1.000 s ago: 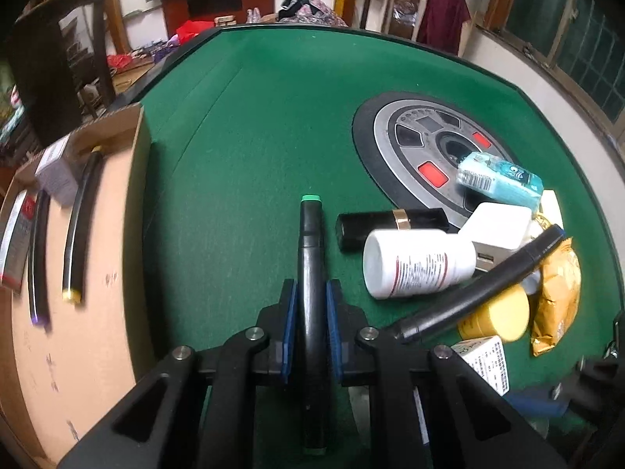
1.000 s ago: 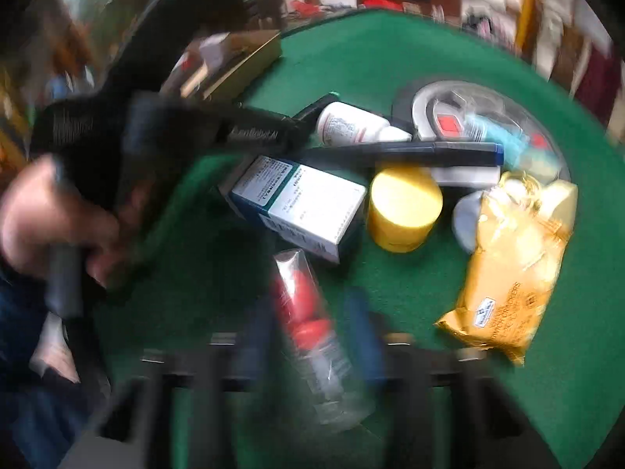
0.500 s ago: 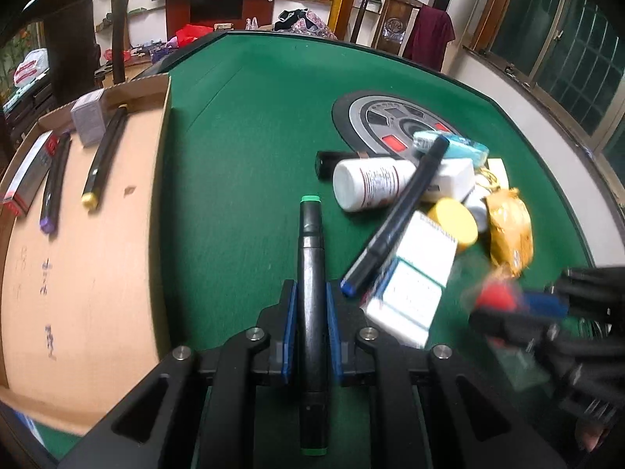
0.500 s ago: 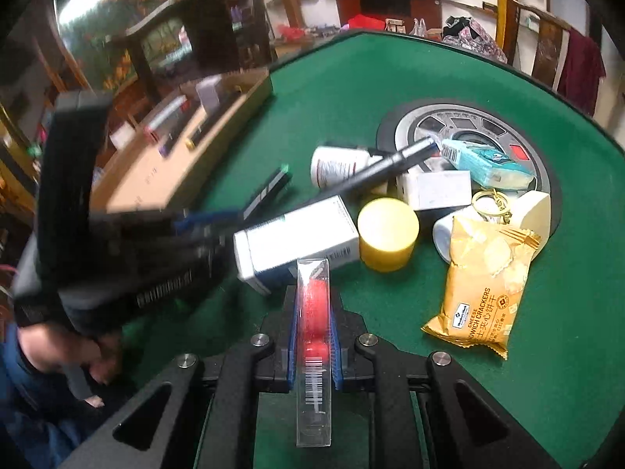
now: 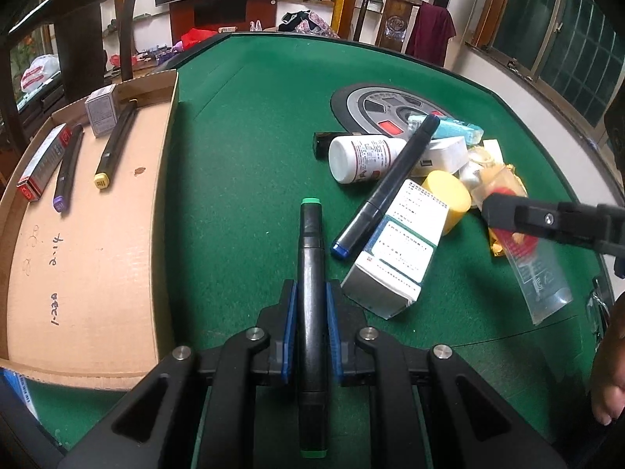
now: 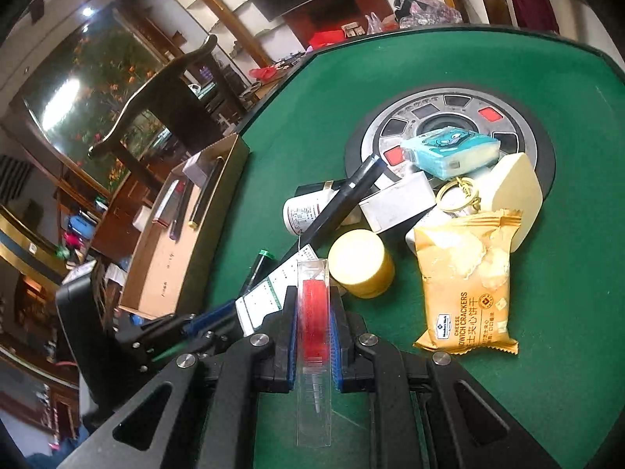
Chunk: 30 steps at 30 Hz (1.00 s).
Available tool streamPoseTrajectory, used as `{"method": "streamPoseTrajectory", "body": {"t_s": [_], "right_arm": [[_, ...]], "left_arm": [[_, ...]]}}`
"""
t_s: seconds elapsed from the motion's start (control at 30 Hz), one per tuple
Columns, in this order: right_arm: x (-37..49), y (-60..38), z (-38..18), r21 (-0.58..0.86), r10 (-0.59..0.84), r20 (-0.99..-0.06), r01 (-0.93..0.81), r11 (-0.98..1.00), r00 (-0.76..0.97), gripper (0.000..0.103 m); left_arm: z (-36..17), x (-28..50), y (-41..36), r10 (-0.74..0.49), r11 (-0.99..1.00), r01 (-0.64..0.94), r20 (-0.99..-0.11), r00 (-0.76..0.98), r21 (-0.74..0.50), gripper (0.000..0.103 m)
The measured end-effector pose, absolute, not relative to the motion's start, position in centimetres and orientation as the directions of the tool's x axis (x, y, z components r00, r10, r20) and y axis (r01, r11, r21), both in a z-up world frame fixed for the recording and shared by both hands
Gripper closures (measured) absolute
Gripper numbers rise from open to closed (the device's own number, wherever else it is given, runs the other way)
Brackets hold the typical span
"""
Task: Organize objects
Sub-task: 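Carry the green-capped marker and red tube toward the cardboard tray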
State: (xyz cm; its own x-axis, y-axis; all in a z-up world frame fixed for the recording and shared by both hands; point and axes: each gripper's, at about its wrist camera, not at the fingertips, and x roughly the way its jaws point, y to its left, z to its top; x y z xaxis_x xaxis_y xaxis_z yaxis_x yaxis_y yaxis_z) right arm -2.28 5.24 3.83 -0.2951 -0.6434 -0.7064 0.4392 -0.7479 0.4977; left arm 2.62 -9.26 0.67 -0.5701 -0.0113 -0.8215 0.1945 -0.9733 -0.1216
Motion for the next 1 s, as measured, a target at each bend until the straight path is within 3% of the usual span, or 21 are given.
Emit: {"method": "streamPoseTrajectory", "body": {"t_s": [0.43,0.73,1.0], "right_arm": [[-2.3,4.9,2.8,0.569,-0.688,-0.682,0.412,-0.712,-0.247,0.088],[-1.5,4.9,3.6,0.532,-0.663,-0.688,0.417,-0.737,-0.294,0.088],[-1.0,5.8,3.2,0.568,-0.67,-0.67,0.361,-0.74,-0.319,0.088]], "left_arm": [[0.4,2.7,-7.8,-0.086,-0.982,0.188,-0.811,-0.579,-0.029,0.089],[0.9,3.9,-8.5,0.041,-0.982,0.126,-0.803,-0.595,-0.143,0.089],[4.1,8.2,-10.0,0.136,-0.971,0.055,-0.727,-0.673,-0.233,0.089]]}}
